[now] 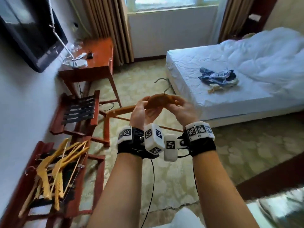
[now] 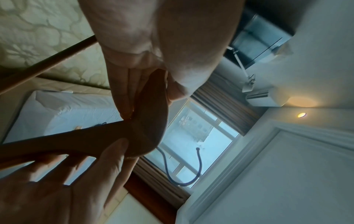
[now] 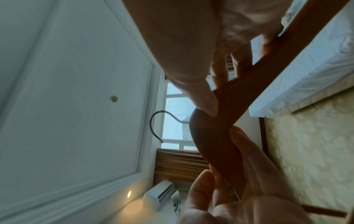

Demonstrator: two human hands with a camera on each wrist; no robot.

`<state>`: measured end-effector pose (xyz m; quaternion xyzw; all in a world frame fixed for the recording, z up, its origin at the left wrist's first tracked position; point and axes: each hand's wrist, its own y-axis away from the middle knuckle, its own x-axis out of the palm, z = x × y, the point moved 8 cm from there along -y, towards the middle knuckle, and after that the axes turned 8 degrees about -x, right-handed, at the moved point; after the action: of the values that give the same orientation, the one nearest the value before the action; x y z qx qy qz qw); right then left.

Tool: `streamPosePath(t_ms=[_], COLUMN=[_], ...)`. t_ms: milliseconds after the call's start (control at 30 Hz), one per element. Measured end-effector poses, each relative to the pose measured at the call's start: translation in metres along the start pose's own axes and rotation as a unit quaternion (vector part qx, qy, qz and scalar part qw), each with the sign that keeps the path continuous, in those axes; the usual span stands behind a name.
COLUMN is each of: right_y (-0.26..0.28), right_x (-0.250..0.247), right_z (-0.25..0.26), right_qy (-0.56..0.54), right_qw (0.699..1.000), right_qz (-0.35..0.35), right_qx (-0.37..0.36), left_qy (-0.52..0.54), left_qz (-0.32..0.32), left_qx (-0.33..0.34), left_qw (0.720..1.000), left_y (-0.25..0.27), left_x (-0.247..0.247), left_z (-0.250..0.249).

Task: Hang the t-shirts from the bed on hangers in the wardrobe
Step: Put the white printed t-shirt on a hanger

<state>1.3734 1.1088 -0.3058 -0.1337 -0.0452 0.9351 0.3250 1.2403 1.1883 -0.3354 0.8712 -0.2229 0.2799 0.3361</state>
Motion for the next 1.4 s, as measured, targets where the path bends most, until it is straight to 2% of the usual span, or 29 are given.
streamPosePath(t_ms=[133, 300, 467, 633, 800, 900, 1000, 1100, 1267, 1400], right_y=[-0.091, -0.226, -0.367, -0.481, -0.590, -0.654, -0.707, -0.747, -0.792, -0.816], right_x=[-0.039, -0.083, -0.121, -0.153, -0.184, -0.200, -0.218, -0.248, -0.322, -0.386], right_z=[-0.040, -0.095, -0.115, -0.134, -0.175, -0.207, -0.232, -0.249, -0.302, -0.348], right_qy=[-0.013, -0.031, -0.033, 0.007, 0.045, 0.055, 0.030, 0.027, 0.028, 0.070], right_qw=[0.998, 0.994, 0.994, 0.995, 0.996, 0.992, 0.988, 0.980, 0.955, 0.930], right_qz=[-0.061, -0.101, -0.103, -0.094, -0.062, -0.062, -0.074, -0.122, -0.238, -0.293], right_qx=[0.011, 0.021, 0.032, 0.035, 0.053, 0.094, 0.130, 0.152, 0.175, 0.208], left_qy=[-0.020, -0.045, -0.043, -0.033, -0.064, -0.099, -0.194, -0.269, -0.444, -0.505], left_qz=[0.027, 0.041, 0.054, 0.076, 0.091, 0.115, 0.147, 0.185, 0.274, 0.257], left_qx=[-0.035, -0.061, -0.086, -0.115, -0.171, -0.194, -0.199, -0.230, -0.247, -0.236], left_qw=[0.999, 0.996, 0.994, 0.990, 0.979, 0.969, 0.949, 0.917, 0.817, 0.790], left_y=[-0.106, -0.241, -0.364, -0.472, -0.585, -0.652, -0.716, -0.770, -0.845, -0.916], left_x=[0.058, 0.133, 0.210, 0.273, 0.330, 0.368, 0.406, 0.450, 0.519, 0.554], left_z=[-0.001, -0.009, -0.041, -0.060, -0.061, -0.060, -0.058, -0.048, -0.016, 0.012])
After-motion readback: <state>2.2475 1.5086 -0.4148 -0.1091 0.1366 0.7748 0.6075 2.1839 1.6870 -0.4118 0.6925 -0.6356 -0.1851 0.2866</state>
